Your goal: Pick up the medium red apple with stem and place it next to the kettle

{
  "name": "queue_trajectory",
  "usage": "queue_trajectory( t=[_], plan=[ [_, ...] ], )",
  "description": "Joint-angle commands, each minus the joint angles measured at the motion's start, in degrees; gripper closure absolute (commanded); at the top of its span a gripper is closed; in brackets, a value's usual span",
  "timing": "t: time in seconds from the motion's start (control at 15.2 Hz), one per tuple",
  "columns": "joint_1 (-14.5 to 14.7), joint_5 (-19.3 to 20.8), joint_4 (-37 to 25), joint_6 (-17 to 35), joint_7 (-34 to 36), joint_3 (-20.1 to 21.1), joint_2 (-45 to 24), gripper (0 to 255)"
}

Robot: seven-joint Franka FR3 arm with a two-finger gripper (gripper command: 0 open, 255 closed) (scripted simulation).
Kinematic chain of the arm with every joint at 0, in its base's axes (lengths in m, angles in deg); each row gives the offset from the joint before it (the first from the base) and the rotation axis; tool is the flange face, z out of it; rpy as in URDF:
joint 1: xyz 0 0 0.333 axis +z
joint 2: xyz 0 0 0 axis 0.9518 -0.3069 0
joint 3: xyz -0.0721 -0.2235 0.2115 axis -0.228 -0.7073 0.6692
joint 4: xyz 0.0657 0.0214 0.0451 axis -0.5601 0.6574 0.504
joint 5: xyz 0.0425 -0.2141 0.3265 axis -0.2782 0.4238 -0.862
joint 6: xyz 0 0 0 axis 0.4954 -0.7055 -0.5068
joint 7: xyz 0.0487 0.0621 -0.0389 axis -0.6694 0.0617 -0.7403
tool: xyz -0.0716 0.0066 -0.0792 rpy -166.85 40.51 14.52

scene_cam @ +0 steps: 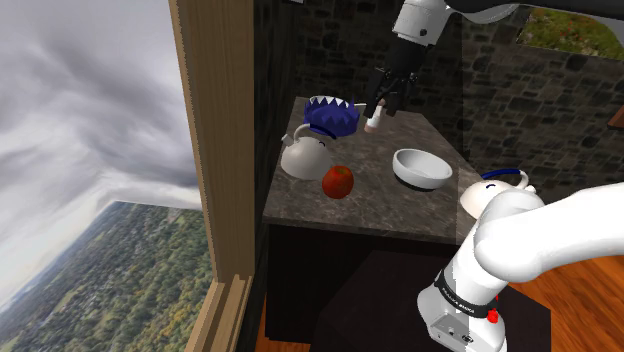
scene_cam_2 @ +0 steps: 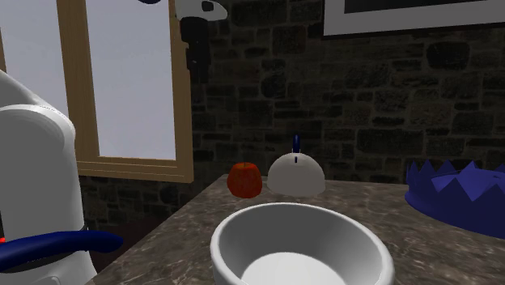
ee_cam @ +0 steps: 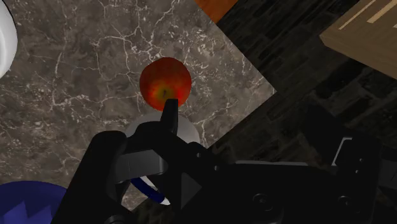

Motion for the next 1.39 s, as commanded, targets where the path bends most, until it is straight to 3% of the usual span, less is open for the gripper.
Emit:
queue_trajectory(
  t=[0.0, 0.53, 1.12, 1.32],
  plan=[
    [0.00, 0.00, 0.00, 0.00, 0.00, 0.00, 0.00, 0],
    [-3.93, 0.55, 6.30, 13.89, 5.59, -0.09, -8.84, 0],
    [-8.02, 1.16, 9.09, 28.97, 11.86, -0.99, -22.62, 0],
    [-8.06, 1.07, 10.03, 31.12, 12.00, -1.00, -23.88, 0]
  ],
)
